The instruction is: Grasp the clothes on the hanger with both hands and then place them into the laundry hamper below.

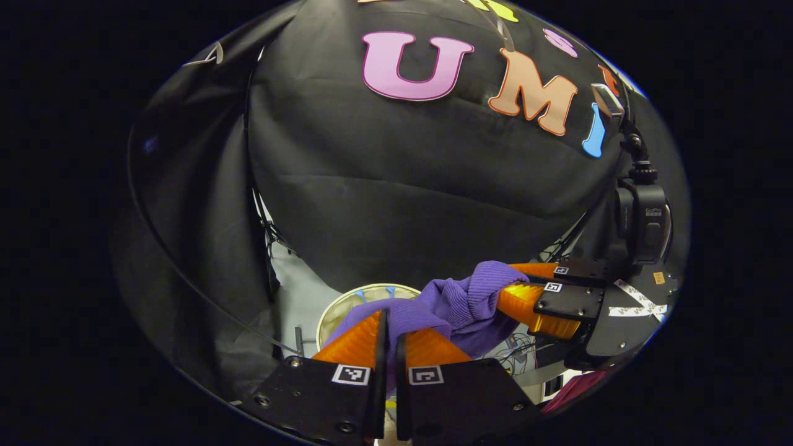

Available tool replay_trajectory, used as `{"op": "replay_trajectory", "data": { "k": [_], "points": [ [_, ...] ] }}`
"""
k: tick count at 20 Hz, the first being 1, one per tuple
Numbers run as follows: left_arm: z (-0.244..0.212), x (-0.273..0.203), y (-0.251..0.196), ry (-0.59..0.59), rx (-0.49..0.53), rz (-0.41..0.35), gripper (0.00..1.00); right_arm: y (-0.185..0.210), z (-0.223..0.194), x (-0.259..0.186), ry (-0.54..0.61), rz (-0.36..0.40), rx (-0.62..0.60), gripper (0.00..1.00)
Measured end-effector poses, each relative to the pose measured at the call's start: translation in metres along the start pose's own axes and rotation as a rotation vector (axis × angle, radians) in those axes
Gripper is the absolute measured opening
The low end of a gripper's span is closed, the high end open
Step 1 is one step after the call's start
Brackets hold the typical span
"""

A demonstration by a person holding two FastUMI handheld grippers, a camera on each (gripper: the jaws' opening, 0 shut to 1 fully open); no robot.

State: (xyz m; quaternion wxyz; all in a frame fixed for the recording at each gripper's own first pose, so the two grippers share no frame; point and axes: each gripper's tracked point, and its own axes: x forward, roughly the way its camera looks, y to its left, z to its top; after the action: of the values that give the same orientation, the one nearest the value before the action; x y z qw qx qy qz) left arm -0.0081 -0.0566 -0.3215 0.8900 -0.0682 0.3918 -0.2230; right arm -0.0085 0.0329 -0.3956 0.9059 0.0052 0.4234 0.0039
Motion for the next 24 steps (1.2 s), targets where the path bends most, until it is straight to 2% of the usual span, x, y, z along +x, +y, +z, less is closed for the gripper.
{"op": "replay_trajectory", "data": {
  "k": [1,2,3,4,17,21,24],
  "points": [
    [-0.003,-0.002,0.001,0.005,0.000,0.003,0.09,-0.001,-0.004,0.002,0.011,0.000,-0.002,0.13],
    [-0.005,-0.001,0.001,0.003,-0.002,0.000,0.24,-0.002,-0.010,0.002,0.028,0.006,-0.003,0.13],
    [-0.003,0.002,0.001,0.005,-0.009,-0.003,0.20,-0.003,-0.017,0.001,0.036,0.011,-0.003,0.14],
    [-0.001,0.000,0.001,-0.001,-0.013,-0.004,0.32,-0.004,-0.022,0.001,0.049,0.013,-0.005,0.17],
    [0.010,-0.003,-0.009,-0.016,0.001,-0.027,0.33,-0.004,0.002,-0.013,-0.018,0.015,0.002,0.18],
    [0.023,-0.006,-0.003,-0.060,0.016,-0.028,0.33,-0.005,0.030,-0.029,-0.084,0.004,0.006,0.18],
    [0.053,-0.022,-0.017,-0.125,0.033,-0.032,0.34,-0.008,0.059,-0.044,-0.155,-0.008,0.024,0.18]
  ]
}}
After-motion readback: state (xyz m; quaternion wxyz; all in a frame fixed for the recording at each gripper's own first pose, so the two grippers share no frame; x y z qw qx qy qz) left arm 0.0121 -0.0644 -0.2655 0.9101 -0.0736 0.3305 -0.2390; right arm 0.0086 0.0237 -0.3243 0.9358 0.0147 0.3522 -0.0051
